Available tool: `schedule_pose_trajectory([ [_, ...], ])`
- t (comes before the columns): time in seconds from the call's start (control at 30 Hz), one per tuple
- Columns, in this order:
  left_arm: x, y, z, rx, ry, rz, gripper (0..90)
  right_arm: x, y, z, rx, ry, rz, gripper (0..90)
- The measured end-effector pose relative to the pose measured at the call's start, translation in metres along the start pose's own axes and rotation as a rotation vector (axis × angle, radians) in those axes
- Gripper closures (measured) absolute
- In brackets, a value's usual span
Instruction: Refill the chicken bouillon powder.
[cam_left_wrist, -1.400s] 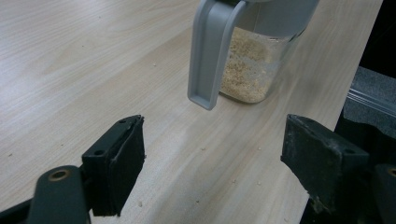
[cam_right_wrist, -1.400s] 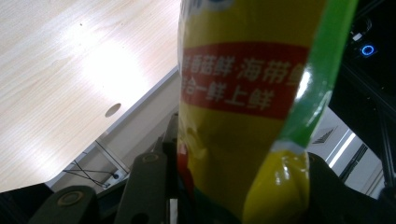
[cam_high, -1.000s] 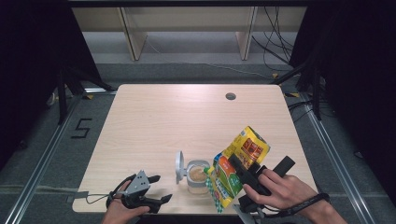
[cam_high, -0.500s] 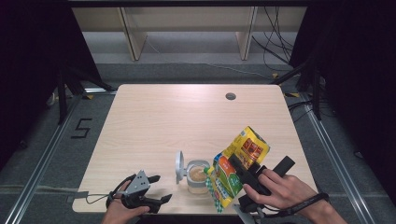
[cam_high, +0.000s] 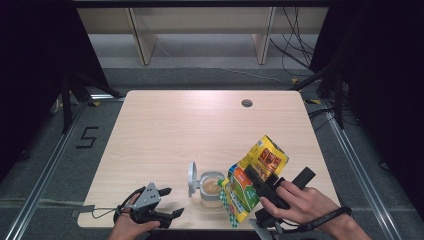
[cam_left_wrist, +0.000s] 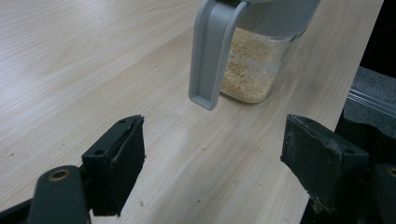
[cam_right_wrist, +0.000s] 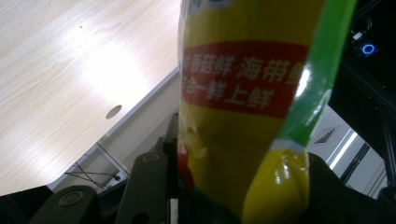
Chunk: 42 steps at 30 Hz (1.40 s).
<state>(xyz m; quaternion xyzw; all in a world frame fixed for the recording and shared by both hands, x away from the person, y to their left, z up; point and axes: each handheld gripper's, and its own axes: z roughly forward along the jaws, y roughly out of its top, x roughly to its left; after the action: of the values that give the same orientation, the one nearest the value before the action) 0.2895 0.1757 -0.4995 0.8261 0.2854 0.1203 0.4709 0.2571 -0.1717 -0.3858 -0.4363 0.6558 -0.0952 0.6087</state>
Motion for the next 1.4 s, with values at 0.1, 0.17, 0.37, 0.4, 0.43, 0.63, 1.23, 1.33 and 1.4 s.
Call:
schedule_pose_trajectory([
  [0.1,0.0001,0.0,-0.0001,0.001,0.0,0.001,20.9,-0.0003,-0.0002,-0.0001,0.001,0.01,0.007,64.7],
  [0.17,0.0003,0.0,-0.0003,0.003,0.003,0.005,20.9,0.0003,-0.0008,-0.0002,0.0,0.008,0.011,64.7],
  [0.37,0.0004,0.0001,-0.0002,0.004,0.003,0.005,20.9,0.0009,-0.0009,0.0,-0.001,0.01,0.013,64.7],
  [0.4,0.0005,0.0001,-0.0003,0.005,0.003,0.006,20.9,0.0008,-0.0009,0.0,-0.002,0.01,0.013,64.7],
  [0.43,0.0005,0.0001,-0.0004,0.005,0.004,0.007,20.9,0.0008,-0.001,0.0001,-0.001,0.009,0.013,64.7],
  [0.63,0.0,-0.0001,0.0,0.0,0.001,0.002,20.9,0.0004,-0.0011,0.0004,-0.001,0.008,0.012,64.7],
  [1.23,0.0,0.0,0.0002,0.001,0.0,0.002,20.9,0.0001,-0.0022,0.0009,-0.003,0.018,0.013,64.8],
  [1.33,0.0001,0.0,0.0,0.001,0.0,0.001,20.9,-0.0003,-0.002,0.0014,-0.011,0.017,0.007,67.5],
  [1.4,0.0002,-0.0001,0.0,0.0,0.001,0.001,20.9,-0.0004,-0.0023,0.0016,-0.015,0.016,0.001,67.6],
])
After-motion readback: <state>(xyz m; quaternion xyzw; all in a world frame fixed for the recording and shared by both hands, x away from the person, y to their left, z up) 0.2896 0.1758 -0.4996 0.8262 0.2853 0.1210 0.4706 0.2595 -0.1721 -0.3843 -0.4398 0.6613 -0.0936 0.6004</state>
